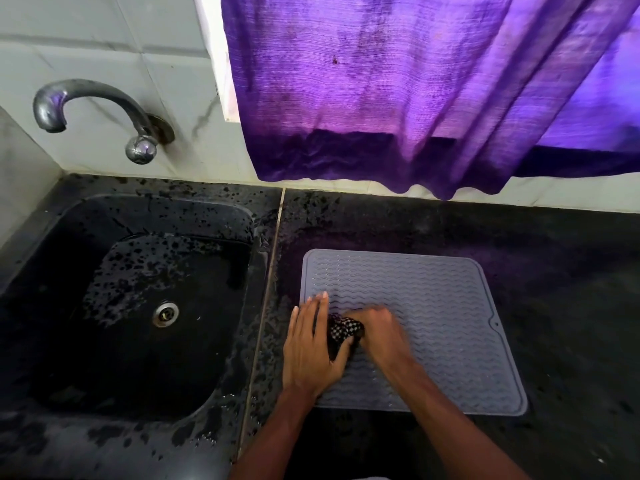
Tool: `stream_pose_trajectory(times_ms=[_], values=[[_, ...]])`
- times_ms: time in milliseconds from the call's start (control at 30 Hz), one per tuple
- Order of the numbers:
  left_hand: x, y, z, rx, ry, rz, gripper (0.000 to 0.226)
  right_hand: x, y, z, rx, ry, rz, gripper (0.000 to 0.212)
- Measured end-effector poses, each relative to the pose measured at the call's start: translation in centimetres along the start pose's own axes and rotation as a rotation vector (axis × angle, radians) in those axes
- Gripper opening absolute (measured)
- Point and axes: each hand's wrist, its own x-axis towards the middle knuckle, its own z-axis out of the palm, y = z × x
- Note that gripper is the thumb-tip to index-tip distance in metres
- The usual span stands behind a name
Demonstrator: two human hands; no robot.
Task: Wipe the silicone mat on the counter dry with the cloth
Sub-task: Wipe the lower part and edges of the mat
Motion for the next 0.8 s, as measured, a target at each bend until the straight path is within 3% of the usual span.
stream_pose_trajectory(times_ms=[533, 800], values=[[0.3, 0.0, 0.9, 0.123, -0.164, -0.022, 0.087, -0.3, 4.6, -1.6, 0.049, -0.007, -0.031, 0.051], [0.2, 0.0, 0.9, 0.155, -0.186, -0.028, 0.087, -2.2, 8.3, -1.7, 0.021, 0.051, 0.051, 0.067]])
